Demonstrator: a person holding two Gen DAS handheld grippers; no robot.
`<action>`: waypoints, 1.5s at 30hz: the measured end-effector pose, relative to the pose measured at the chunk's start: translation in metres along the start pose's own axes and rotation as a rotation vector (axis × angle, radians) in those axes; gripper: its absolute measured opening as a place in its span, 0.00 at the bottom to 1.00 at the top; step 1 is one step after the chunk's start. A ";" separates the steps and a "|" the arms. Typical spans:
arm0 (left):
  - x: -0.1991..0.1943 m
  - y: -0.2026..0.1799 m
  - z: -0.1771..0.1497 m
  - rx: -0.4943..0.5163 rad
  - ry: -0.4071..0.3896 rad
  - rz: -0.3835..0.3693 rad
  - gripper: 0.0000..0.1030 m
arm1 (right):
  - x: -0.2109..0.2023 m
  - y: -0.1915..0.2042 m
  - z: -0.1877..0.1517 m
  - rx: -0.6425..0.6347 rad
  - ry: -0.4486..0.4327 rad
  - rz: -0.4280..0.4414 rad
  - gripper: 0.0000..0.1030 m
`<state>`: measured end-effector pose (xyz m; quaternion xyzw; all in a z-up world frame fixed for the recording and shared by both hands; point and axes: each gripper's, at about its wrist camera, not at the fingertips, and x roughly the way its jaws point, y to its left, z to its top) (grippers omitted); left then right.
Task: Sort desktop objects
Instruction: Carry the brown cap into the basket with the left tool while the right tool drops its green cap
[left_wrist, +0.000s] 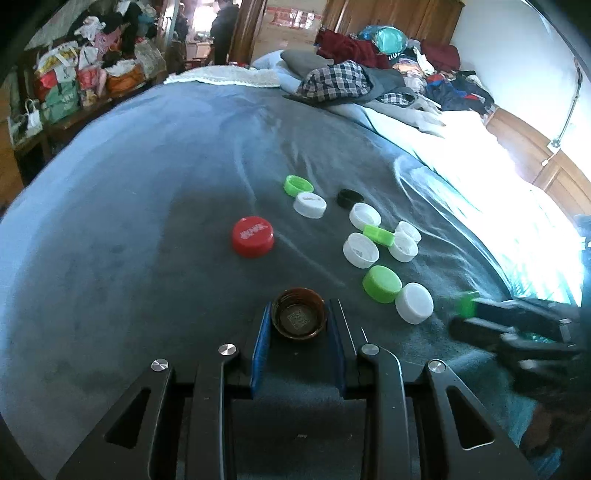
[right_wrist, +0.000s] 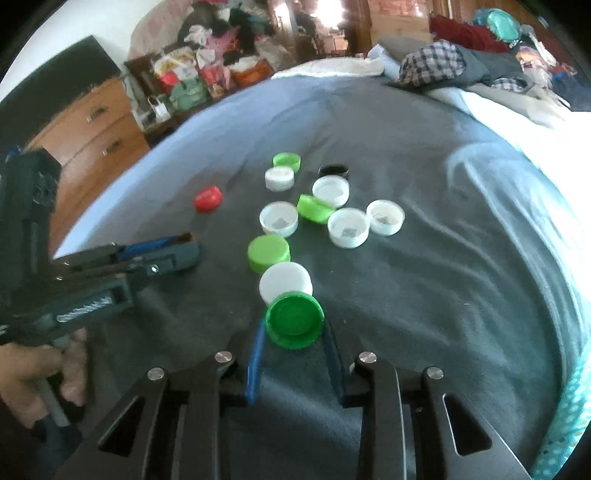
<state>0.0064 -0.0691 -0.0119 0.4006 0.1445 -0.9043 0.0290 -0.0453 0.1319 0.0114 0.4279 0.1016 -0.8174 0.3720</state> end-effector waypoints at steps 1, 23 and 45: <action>-0.005 -0.002 0.001 0.002 -0.012 0.004 0.24 | -0.013 0.000 0.000 -0.003 -0.020 -0.001 0.31; -0.123 -0.187 0.028 0.223 -0.157 -0.081 0.24 | -0.224 -0.025 -0.038 0.062 -0.310 -0.080 0.31; -0.113 -0.328 0.025 0.476 -0.122 -0.134 0.24 | -0.309 -0.110 -0.082 0.215 -0.380 -0.268 0.31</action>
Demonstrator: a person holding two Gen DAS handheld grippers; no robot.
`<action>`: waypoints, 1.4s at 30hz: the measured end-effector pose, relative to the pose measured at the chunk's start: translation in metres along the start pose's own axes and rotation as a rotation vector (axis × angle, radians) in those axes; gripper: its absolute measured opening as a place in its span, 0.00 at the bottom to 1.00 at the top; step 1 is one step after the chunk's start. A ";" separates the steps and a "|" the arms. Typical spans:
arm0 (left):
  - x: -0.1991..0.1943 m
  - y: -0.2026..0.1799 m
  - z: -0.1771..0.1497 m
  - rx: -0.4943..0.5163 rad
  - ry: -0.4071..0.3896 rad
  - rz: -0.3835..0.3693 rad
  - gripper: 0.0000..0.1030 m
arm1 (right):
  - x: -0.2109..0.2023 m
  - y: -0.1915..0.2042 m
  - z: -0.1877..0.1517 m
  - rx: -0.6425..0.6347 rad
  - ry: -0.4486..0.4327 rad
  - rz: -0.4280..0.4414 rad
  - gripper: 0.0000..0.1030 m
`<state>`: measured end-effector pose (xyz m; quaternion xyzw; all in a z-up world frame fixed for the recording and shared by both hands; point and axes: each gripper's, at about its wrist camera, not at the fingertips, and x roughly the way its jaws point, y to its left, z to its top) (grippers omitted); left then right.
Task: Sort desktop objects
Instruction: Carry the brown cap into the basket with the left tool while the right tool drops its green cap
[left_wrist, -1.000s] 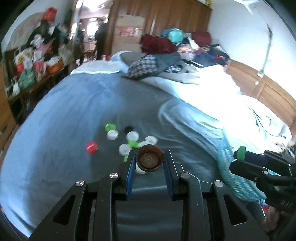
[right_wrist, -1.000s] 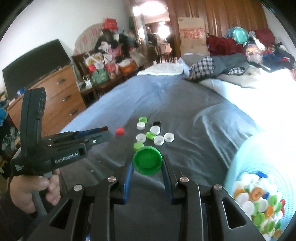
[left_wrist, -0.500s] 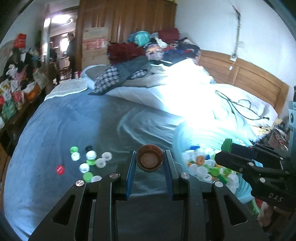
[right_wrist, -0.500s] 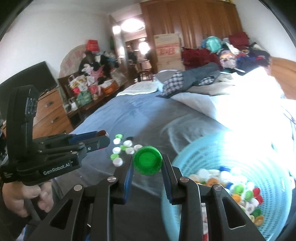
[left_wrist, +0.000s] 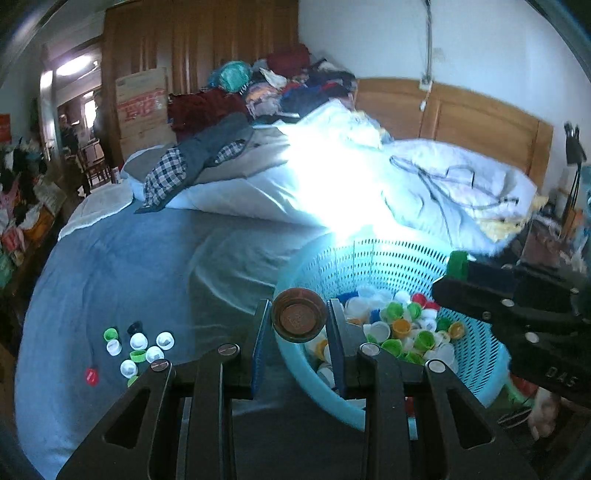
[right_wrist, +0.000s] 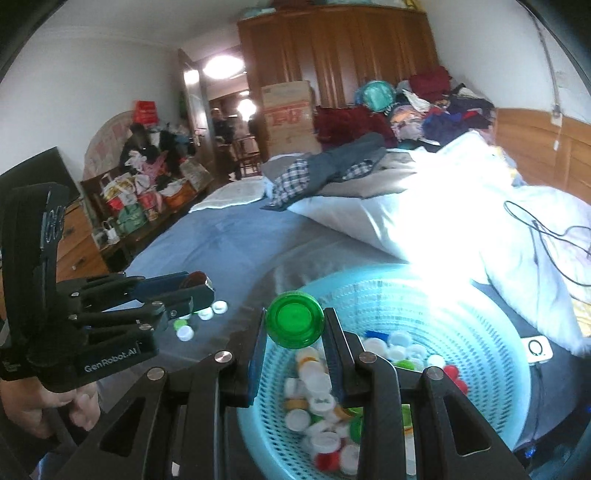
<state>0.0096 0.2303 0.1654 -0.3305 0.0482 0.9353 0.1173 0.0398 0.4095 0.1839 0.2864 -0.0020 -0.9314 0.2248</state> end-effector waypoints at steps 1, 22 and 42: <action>0.005 -0.005 0.001 0.014 0.012 0.006 0.24 | 0.000 -0.002 -0.002 0.000 0.005 -0.007 0.31; 0.034 -0.043 0.003 0.113 0.088 0.035 0.24 | -0.006 -0.028 -0.009 0.043 0.015 -0.045 0.32; 0.037 -0.041 -0.002 0.101 0.094 0.036 0.24 | -0.002 -0.021 -0.012 0.036 0.033 -0.046 0.32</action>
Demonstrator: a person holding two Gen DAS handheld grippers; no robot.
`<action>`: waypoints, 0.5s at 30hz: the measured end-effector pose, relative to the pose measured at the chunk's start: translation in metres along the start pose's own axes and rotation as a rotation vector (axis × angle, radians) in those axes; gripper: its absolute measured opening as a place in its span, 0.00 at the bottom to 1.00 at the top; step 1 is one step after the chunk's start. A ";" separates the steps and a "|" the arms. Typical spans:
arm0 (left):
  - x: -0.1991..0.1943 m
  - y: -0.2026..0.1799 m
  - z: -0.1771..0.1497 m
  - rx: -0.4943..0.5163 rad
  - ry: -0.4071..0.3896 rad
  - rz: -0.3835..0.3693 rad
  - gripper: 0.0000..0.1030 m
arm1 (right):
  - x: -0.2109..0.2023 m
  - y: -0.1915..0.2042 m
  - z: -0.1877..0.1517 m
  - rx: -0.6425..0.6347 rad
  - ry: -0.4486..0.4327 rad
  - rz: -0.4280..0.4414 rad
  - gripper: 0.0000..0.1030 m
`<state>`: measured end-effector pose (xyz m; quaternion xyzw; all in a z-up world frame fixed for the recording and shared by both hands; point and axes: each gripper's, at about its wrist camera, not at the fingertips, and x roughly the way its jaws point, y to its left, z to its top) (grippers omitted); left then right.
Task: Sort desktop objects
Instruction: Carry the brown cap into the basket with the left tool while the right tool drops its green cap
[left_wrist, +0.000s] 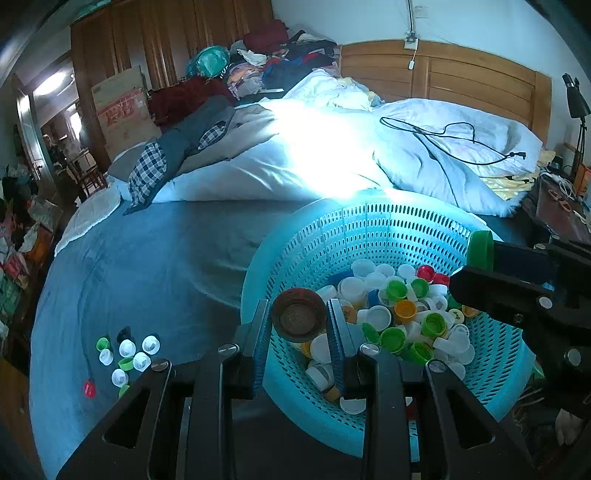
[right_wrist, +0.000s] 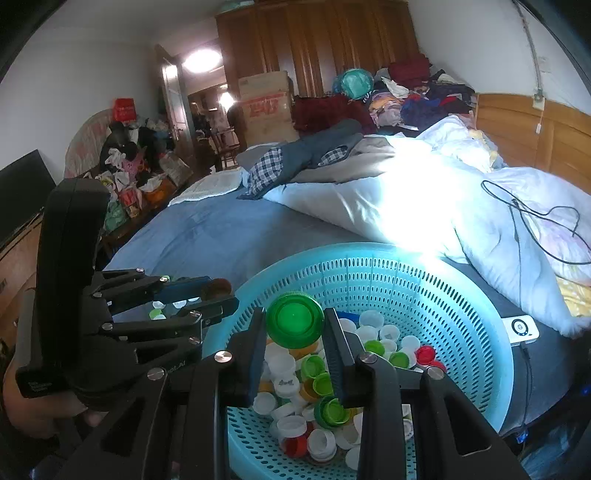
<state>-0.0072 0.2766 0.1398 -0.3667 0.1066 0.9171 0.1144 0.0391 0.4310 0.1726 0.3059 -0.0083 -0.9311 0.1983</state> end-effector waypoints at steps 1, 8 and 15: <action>0.000 0.001 0.000 -0.002 0.001 0.000 0.24 | 0.000 0.001 0.000 -0.001 0.001 0.000 0.32; 0.005 0.004 -0.005 0.005 0.011 0.007 0.39 | 0.002 0.003 0.001 -0.006 -0.008 -0.022 0.69; 0.011 0.041 -0.026 -0.080 0.016 0.024 0.51 | 0.010 0.012 0.001 -0.023 0.009 -0.009 0.71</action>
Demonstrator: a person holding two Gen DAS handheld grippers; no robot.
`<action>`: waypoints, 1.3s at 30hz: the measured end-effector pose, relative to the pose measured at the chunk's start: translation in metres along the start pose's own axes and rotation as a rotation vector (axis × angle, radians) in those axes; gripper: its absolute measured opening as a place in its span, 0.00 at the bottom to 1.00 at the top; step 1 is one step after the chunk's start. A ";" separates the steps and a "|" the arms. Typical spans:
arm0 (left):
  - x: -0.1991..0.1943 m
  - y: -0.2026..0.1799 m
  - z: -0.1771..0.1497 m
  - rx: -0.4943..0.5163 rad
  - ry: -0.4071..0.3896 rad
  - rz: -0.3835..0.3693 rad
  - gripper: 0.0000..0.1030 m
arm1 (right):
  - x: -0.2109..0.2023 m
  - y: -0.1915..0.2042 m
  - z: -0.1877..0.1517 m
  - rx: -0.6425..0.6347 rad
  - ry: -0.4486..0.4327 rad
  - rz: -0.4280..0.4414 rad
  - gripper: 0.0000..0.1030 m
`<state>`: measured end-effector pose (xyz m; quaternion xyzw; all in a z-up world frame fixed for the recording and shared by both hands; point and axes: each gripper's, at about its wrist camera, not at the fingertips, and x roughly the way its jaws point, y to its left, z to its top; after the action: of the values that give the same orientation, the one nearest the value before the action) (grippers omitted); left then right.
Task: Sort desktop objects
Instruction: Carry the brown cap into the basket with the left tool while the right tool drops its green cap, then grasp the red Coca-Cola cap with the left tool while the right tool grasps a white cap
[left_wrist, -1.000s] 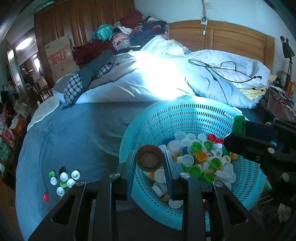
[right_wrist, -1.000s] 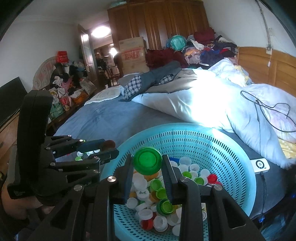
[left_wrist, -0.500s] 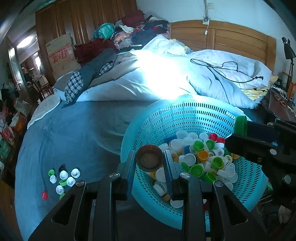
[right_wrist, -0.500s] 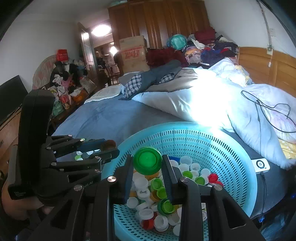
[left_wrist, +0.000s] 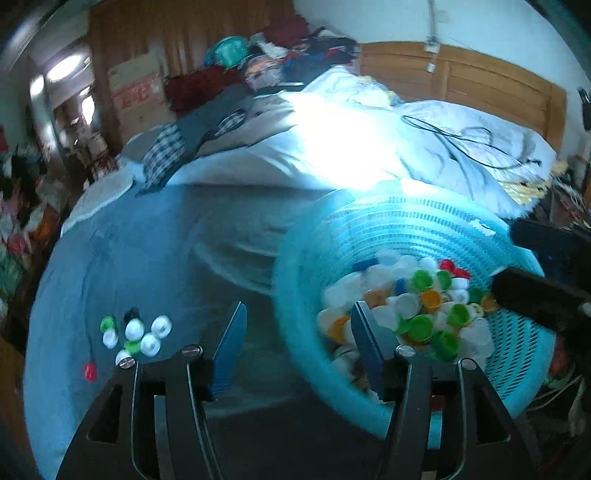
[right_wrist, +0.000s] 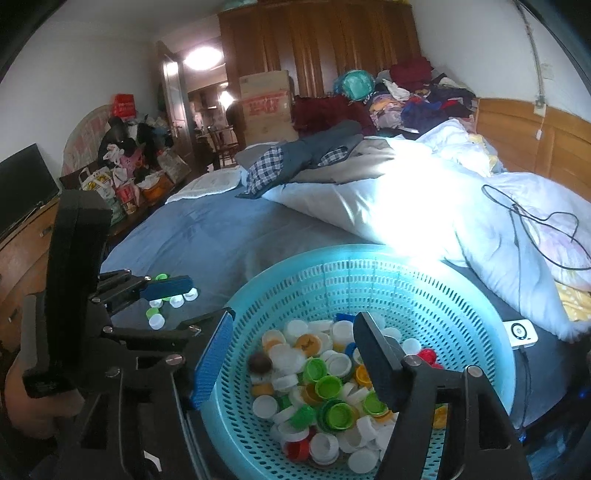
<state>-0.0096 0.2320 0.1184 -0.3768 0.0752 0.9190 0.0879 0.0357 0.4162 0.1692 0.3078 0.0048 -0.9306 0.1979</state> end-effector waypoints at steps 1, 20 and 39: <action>0.003 0.015 -0.007 -0.023 0.004 0.013 0.51 | 0.003 0.003 0.000 -0.006 0.004 0.009 0.71; 0.081 0.305 -0.139 -0.513 0.161 0.226 0.60 | 0.101 0.122 -0.004 -0.203 0.156 0.187 0.76; 0.091 0.319 -0.144 -0.607 0.086 0.196 0.25 | 0.228 0.185 0.021 -0.202 0.266 0.256 0.53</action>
<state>-0.0448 -0.0988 -0.0244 -0.4154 -0.1629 0.8867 -0.1209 -0.0745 0.1595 0.0755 0.4047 0.0849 -0.8439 0.3419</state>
